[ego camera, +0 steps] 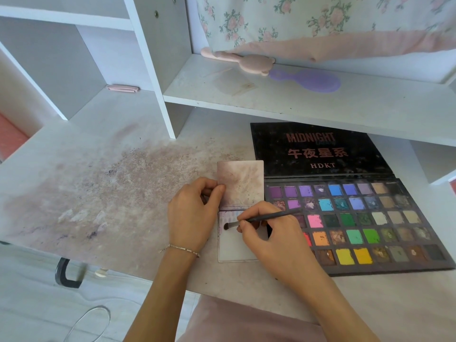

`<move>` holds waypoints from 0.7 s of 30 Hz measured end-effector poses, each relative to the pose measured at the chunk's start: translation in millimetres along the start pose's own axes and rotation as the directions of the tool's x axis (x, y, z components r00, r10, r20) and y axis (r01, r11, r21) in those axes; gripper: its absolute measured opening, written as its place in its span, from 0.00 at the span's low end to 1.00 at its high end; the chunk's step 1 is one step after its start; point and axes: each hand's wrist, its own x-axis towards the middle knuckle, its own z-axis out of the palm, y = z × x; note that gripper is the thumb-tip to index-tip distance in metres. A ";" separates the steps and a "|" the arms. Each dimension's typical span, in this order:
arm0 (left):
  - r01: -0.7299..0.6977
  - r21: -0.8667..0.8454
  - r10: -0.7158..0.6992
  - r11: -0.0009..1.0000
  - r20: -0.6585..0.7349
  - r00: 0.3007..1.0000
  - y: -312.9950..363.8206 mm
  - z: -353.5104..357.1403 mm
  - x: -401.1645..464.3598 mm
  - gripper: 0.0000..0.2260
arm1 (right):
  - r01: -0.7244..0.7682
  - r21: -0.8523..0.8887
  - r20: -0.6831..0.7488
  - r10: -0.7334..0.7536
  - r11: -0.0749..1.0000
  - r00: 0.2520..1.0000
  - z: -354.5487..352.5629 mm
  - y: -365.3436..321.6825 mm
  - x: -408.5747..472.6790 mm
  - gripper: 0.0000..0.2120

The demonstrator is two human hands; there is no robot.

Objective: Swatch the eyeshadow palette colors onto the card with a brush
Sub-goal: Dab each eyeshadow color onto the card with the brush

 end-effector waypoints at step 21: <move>0.000 -0.016 0.000 1.000 0.006 1.000 -1.7 0.3 -0.1 0.04 | 0.008 -0.013 0.003 -0.008 1.000 1.000 -0.4 -1.3 -0.1 0.10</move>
